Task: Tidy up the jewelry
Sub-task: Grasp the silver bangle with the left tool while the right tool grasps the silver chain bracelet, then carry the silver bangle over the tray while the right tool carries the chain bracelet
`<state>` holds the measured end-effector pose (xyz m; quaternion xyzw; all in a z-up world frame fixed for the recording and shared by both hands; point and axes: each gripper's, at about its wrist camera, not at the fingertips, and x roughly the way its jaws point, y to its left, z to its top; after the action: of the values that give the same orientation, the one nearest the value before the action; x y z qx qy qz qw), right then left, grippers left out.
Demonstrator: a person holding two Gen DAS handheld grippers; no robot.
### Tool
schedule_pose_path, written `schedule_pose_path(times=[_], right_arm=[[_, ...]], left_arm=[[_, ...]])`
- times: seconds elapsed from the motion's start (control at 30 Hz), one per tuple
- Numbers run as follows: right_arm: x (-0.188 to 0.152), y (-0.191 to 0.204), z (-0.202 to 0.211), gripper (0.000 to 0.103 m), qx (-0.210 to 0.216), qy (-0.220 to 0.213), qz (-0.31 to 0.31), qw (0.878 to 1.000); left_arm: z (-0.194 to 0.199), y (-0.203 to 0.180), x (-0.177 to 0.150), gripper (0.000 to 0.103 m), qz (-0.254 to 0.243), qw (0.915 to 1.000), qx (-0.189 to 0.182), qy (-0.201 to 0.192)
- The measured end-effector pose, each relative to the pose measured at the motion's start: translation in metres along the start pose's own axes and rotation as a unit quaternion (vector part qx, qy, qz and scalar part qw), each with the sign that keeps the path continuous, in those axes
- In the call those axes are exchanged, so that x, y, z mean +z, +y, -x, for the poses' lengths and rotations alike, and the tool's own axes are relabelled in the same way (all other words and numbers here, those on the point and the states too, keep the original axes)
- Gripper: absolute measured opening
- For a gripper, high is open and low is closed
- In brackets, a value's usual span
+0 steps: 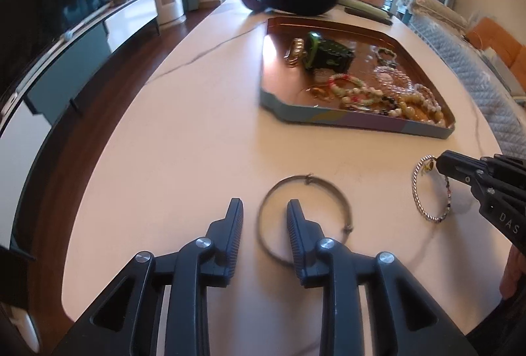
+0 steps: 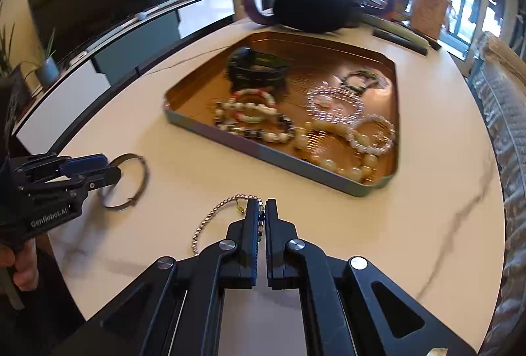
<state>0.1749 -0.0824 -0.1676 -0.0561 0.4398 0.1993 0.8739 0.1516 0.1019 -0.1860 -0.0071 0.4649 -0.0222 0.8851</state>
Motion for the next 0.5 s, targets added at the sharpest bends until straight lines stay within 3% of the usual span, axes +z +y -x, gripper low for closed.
schedule_pose_path(times=[0.03,0.07,0.1,0.4,0.5], right_arm=[[0.0,-0.002,0.0,0.003,0.002,0.0,-0.003,1.0],[0.0,-0.003,0.001,0.003,0.001,-0.002,-0.005,1.0],[0.0,-0.002,0.002,0.003,0.001,-0.004,-0.005,1.0],[0.005,-0.016,0.019,0.003,0.014,-0.029,-0.025,0.999],[0.007,-0.018,0.028,0.003,0.017,-0.04,-0.028,0.999]], left_arm=[[0.0,-0.002,0.001,0.024,-0.002,1.0,-0.003,-0.001],[-0.001,-0.004,0.002,0.006,-0.005,1.0,-0.003,-0.004],[-0.002,-0.004,0.003,0.003,-0.006,0.9999,-0.009,-0.004],[0.005,-0.01,0.006,0.003,0.01,0.9986,-0.051,0.0],[0.011,-0.015,0.006,0.003,0.001,0.9988,-0.047,-0.012]])
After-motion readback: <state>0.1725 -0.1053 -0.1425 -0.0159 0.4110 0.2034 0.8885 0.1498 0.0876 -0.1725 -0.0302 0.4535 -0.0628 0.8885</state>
